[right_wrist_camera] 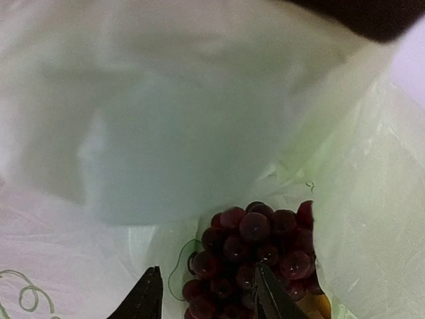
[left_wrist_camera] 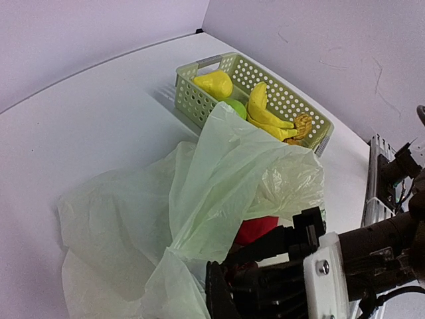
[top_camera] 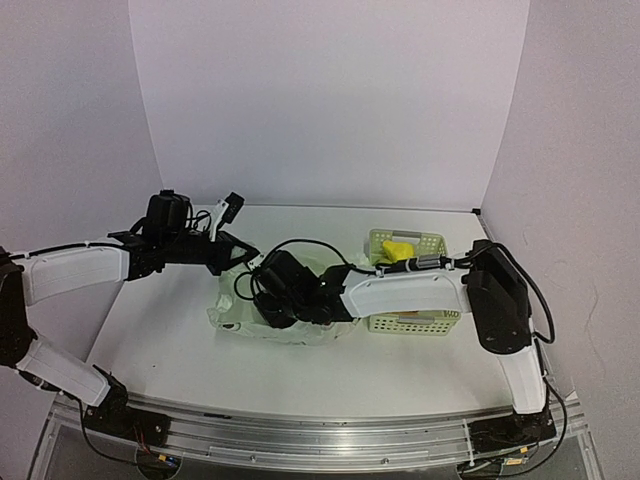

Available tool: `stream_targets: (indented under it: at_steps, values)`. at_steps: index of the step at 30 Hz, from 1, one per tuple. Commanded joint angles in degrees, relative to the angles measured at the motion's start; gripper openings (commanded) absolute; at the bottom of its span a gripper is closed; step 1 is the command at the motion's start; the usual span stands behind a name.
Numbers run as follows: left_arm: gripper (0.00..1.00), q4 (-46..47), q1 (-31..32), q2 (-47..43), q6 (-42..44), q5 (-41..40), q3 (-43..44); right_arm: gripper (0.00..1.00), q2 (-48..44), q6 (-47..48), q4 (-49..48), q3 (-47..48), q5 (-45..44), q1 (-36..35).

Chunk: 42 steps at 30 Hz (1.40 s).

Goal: Untie the knot of the plastic bag and take out the fruit

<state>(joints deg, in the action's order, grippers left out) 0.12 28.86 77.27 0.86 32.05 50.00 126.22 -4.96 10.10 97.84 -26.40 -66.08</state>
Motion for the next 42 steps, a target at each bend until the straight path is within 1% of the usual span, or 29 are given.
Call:
stream_targets:
  at_steps: [1, 2, 4, 6, 10, 16, 17, 18, 20, 21, 23, 27, 28, 31, 33, 35, 39, 42]
  values:
    - [0.0, 4.5, -0.17, 0.22, -2.31, 4.02, 1.33, 0.46, 1.23, -2.49, -1.1, -2.27, -4.27, 2.09]
    - [0.0, 4.68, -0.21, 0.31, -2.2, 4.16, 1.2, 0.51, 1.61, -2.67, -1.13, -2.29, -4.21, 2.42]
    - [0.0, 5.03, -0.2, 0.33, -2.35, 4.69, 0.92, 0.64, 2.68, -2.55, -1.08, -1.92, -4.35, 2.98]
    - [0.0, 5.12, -0.21, 0.42, -2.44, 4.91, 0.98, 0.72, 3.69, -2.69, -1.12, -1.91, -4.26, 3.47]
    - [0.0, 5.52, -0.5, 0.82, -2.76, 4.11, 1.47, 0.76, 5.73, -3.79, -1.14, -2.6, -2.41, 4.12]
    - [0.0, 5.98, -0.91, 1.63, -3.02, 4.7, 2.18, 0.76, 9.55, -3.31, -1.08, -1.31, -2.36, 4.62]
    - [0.0, 5.91, -0.91, 1.59, -2.95, 4.83, 2.15, 0.72, 9.81, -3.43, -1.11, -1.32, -2.0, 4.81]
    - [0.0, 5.8, -0.91, 1.57, -2.88, 4.9, 2.12, 0.67, 10.02, -3.54, -1.13, -1.3, -1.76, 4.94]
    - [0.0, 5.56, -0.92, 1.55, -2.8, 4.74, 1.93, 0.4, 10.11, -3.39, -1.12, -1.06, -1.96, 4.99]
    - [0.0, 5.51, -0.91, 1.45, -2.79, 4.66, 1.85, 0.31, 10.03, -3.17, -1.13, -0.94, -2.11, 5.0]
    - [0.0, 5.3, -0.98, 1.26, -2.75, 4.47, 1.7, 0.19, 9.3, -2.14, -1.21, -0.61, -1.71, 4.99]
    - [0.0, 4.83, -1.41, 1.25, -2.55, 3.83, 1.86, 0.03, 5.7, 1.51, -1.51, 0.65, 0.42, 4.99]
    - [0.0, 4.69, -1.59, 1.33, -2.41, 3.49, 1.96, 0.0, 4.29, 2.27, -1.7, 0.91, 1.15, 4.98]
    - [0.0, 4.42, -2.11, 1.71, -1.8, 1.85, 2.64, 0.0, -0.2, 4.36, -3.55, 1.01, 5.42, 4.98]
    - [0.0, 4.58, -2.31, 1.81, -1.45, 0.89, 2.98, 0.0, -3.73, 6.71, -4.37, 0.44, 10.92, 4.96]
    - [0.0, 4.9, -2.38, 1.83, -1.12, 0.09, 3.21, 0.0, -6.61, 7.13, -4.65, -0.58, 16.62, 4.98]
    - [0.0, 5.19, -2.42, 1.7, -0.95, -0.63, 3.41, 0.0, -12.51, 6.16, -4.82, -5.59, 27.91, 4.99]
    - [0.0, 4.55, -2.49, 1.42, 0.78, -0.88, 3.32, 0.0, -16.18, 5.41, -4.86, -8.49, 35.69, 4.99]
